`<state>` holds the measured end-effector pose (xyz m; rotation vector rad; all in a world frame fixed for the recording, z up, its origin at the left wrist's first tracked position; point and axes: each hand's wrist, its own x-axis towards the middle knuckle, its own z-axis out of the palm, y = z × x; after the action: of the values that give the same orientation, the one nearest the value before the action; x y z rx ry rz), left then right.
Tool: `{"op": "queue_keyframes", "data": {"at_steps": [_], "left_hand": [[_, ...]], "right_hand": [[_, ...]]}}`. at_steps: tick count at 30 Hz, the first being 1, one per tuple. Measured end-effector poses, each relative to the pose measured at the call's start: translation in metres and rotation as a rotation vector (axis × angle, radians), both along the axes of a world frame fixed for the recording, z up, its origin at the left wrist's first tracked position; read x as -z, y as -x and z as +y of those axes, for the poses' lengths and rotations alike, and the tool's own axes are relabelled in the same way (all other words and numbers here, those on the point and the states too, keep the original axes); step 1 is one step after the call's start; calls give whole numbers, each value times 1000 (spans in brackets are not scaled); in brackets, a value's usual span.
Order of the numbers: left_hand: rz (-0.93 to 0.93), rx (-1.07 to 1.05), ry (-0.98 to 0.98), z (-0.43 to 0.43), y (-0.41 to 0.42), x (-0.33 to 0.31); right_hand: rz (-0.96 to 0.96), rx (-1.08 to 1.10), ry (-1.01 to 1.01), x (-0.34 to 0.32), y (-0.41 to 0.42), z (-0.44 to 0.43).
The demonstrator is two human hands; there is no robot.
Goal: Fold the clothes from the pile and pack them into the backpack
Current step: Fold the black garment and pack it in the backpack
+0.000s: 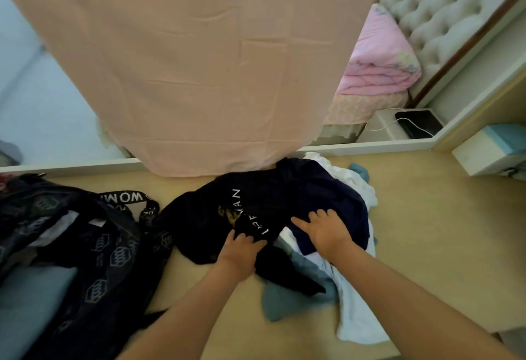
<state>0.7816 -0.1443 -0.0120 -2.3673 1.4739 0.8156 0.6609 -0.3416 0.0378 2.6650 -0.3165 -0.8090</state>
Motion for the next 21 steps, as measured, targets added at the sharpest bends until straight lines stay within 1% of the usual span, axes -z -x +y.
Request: {"op": "queue_keyframes", "data": {"at_steps": [2, 4, 7, 9, 10, 11, 12, 13, 14, 15, 16, 18, 19, 21], "left_hand": [[-22, 23, 9, 4, -8, 5], [-82, -29, -6, 8, -21, 4], [-187, -170, -152, 13, -45, 1], [-228, -204, -229, 1, -47, -7], [-254, -181, -211, -12, -43, -12], [-262, -158, -140, -28, -37, -17], [-234, -147, -12, -45, -28, -18], [-165, -146, 138, -61, -19, -16], [-71, -141, 245, -74, -9, -13], [9, -126, 278, -83, -2, -7], [38, -105, 254, -89, 5, 0], [-17, -82, 159, -90, 10, 14], [-48, -75, 139, -88, 9, 20], [-43, -63, 156, -82, 4, 30]], "right_hand": [[3, 28, 60, -2, 7, -12], [12, 85, 147, -4, 14, -26], [46, 217, 239, -3, 24, -48], [15, 236, 259, -4, 22, -52], [-65, 230, 228, -4, 19, -49], [-191, 211, 171, -5, 15, -44], [-320, 168, 115, -6, 11, -39], [-414, 115, 80, -4, 7, -36], [-475, 77, 53, 0, 2, -34], [-486, 81, 30, 4, -1, -34], [-439, 129, 12, 9, -2, -35], [-331, 228, 4, 21, 3, -45], [-292, 257, 11, 27, 9, -51], [-261, 273, 35, 30, 17, -60]]}}
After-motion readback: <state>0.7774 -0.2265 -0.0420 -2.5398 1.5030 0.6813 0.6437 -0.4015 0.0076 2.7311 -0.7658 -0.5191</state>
